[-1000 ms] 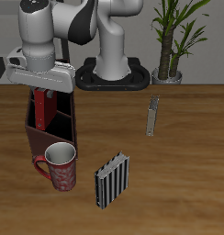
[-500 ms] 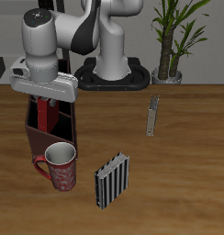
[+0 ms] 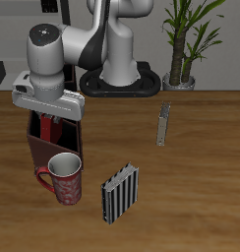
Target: Place the red book into the right desk caddy's left compartment and place the red mug into the right desk caddy's right compartment
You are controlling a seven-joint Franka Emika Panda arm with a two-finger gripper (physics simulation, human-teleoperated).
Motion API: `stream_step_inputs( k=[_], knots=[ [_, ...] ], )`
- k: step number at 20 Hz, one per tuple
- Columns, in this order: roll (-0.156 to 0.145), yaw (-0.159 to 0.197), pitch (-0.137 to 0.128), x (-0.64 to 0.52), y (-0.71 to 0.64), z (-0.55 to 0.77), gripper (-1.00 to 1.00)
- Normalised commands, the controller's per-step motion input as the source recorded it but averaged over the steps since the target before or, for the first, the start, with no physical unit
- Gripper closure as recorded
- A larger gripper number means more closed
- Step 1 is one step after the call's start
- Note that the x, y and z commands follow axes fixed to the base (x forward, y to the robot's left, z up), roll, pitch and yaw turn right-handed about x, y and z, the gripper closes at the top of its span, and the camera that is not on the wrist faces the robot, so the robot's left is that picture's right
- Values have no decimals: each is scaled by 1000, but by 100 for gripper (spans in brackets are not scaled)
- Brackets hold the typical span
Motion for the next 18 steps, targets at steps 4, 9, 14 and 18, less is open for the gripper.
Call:
stream_step_inputs(
  k=[4, 9, 14, 18],
  knots=[
    [-4, 9, 20, 70, 36, -157, 100],
    [-8, 3, 40, 62, 53, -175, 100],
    [-24, 2, 8, 54, -14, -34, -100],
    [-7, 21, -31, -53, 9, 132, -100]
  ],
)
